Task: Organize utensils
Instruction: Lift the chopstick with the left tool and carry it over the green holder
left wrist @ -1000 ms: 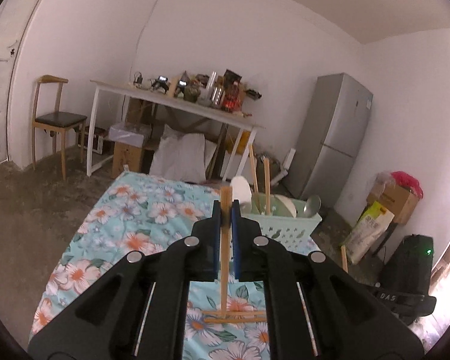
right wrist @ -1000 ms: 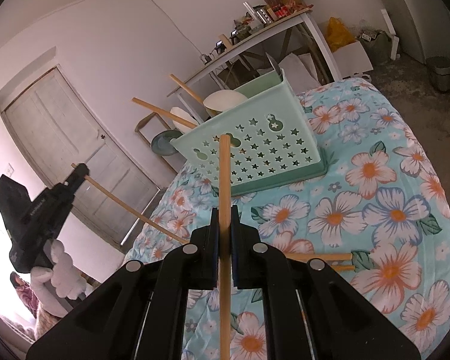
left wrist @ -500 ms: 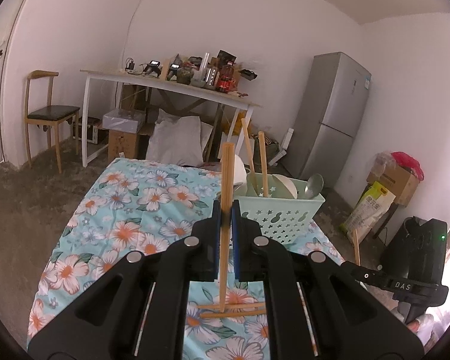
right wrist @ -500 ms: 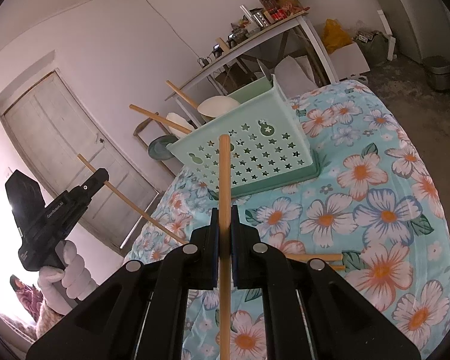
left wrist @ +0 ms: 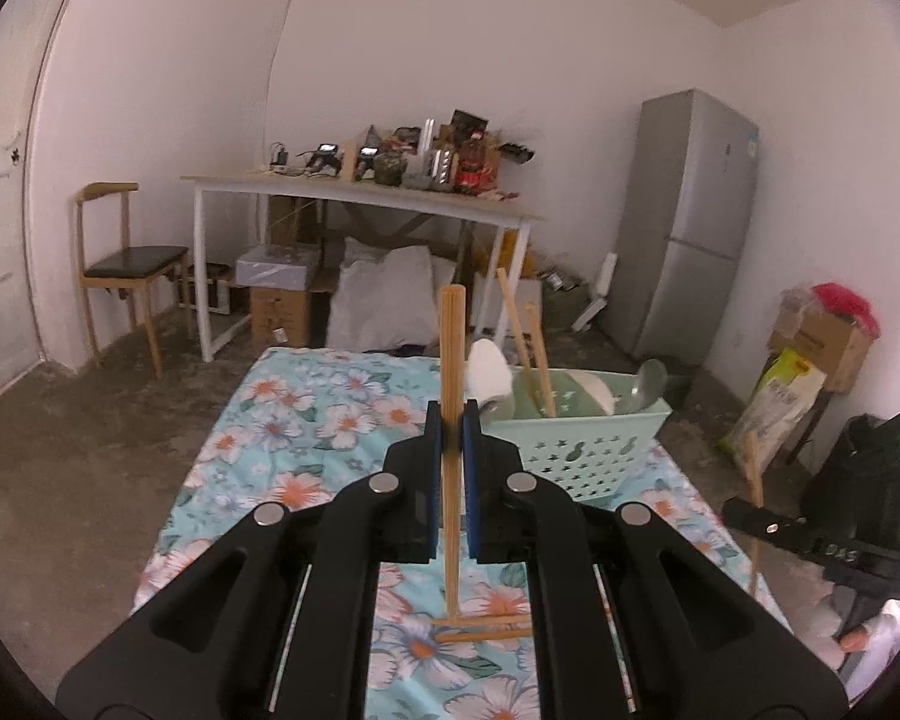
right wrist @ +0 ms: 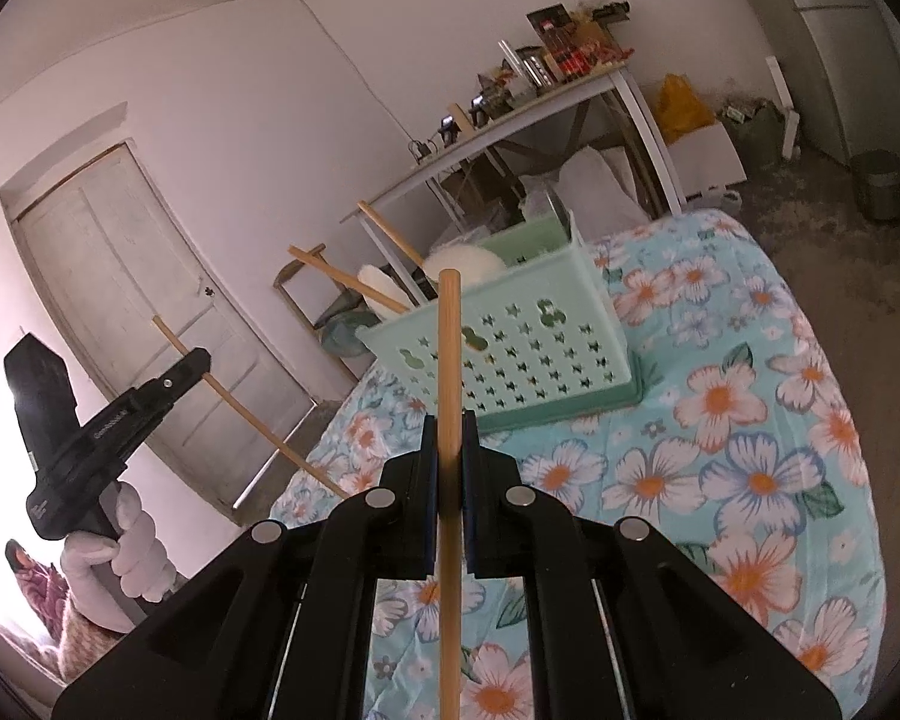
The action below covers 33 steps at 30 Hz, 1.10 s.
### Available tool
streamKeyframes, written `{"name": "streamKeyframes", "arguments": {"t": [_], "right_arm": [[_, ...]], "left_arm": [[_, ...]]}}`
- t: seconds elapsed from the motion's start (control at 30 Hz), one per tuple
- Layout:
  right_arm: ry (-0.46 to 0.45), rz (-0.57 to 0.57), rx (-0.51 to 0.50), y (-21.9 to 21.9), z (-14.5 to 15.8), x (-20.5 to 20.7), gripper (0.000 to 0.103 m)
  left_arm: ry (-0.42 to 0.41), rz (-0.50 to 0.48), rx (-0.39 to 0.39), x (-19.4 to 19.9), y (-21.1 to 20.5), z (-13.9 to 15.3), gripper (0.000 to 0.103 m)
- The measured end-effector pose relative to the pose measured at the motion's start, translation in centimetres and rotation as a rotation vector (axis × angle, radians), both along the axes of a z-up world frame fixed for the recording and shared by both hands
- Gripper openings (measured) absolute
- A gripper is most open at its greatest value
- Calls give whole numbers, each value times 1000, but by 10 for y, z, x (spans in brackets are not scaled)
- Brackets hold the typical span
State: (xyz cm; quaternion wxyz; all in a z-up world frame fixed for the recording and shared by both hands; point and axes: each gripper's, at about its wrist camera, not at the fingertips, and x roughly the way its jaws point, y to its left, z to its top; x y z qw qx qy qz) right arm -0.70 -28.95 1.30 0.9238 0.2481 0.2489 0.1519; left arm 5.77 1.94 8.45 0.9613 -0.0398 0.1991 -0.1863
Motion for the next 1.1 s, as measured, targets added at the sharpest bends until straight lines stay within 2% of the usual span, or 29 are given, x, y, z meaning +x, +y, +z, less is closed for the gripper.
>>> {"name": "streamKeyframes", "arguments": {"t": [0.4, 0.87, 1.0, 1.1], "right_arm": [[-72, 15, -27, 10, 32, 4, 7], [-139, 21, -44, 16, 59, 6, 7], [-159, 23, -44, 15, 65, 5, 7], [-178, 23, -41, 13, 70, 3, 7]], "left_arm": [[53, 52, 32, 11, -1, 10, 6], [38, 76, 52, 7, -1, 17, 6], [30, 65, 40, 5, 0, 19, 6], [-9, 39, 13, -2, 1, 28, 6]]}}
